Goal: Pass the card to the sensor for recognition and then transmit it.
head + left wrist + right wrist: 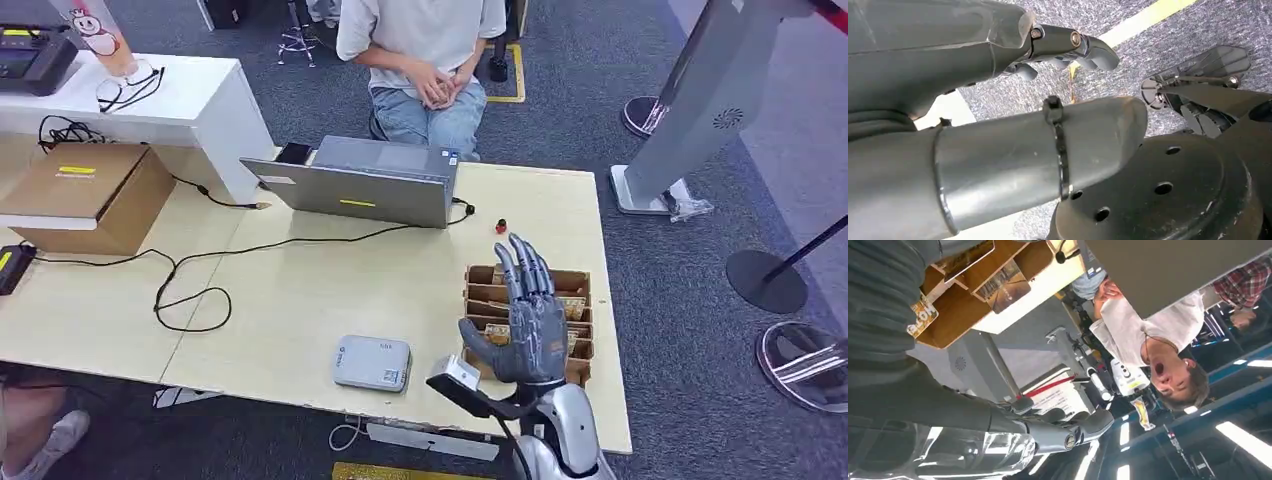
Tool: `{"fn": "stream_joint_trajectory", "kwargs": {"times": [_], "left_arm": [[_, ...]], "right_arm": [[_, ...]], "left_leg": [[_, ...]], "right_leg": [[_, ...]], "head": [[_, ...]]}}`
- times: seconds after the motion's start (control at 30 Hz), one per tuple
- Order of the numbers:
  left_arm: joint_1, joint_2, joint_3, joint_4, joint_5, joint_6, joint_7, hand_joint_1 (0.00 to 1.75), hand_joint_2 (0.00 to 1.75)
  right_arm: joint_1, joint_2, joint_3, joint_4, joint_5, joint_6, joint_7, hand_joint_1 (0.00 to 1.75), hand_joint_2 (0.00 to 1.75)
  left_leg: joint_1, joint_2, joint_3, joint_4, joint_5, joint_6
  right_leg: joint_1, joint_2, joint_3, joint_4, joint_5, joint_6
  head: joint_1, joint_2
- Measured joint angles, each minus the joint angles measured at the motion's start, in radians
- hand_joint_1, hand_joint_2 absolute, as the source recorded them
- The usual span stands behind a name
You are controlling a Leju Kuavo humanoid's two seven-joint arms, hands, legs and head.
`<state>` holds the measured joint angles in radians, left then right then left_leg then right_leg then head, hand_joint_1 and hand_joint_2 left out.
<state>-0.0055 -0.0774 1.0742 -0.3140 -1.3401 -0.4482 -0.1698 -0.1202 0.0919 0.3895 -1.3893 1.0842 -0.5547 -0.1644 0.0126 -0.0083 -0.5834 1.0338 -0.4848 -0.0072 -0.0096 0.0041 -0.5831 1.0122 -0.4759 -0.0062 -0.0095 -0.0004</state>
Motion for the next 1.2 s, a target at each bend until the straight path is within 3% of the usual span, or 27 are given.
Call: {"fn": "stream_joint_trajectory", "kwargs": {"times": [0.93, 1.2], "left_arm": [[0.001, -0.010, 0.021, -0.020, -0.003, -0.010, 0.000, 0.00, 0.00], [0.003, -0.019, 0.026, -0.044, -0.006, -0.032, 0.000, 0.00, 0.00]], "right_arm": [[0.001, -0.003, 0.000, 0.008, 0.085, 0.018, 0.040, 0.00, 1.75], [0.001, -0.003, 0.002, 0.009, 0.155, 0.058, 0.092, 0.00, 1.75]], "left_leg": [[0.000, 0.000, 0.000, 0.000, 0.000, 0.000], [0.000, 0.000, 0.000, 0.000, 0.000, 0.000]], "right_leg": [[0.000, 0.000, 0.000, 0.000, 0.000, 0.000], [0.000, 0.000, 0.000, 0.000, 0.000, 0.000]], "head": [[0.000, 0.000], [0.000, 0.000]]}}
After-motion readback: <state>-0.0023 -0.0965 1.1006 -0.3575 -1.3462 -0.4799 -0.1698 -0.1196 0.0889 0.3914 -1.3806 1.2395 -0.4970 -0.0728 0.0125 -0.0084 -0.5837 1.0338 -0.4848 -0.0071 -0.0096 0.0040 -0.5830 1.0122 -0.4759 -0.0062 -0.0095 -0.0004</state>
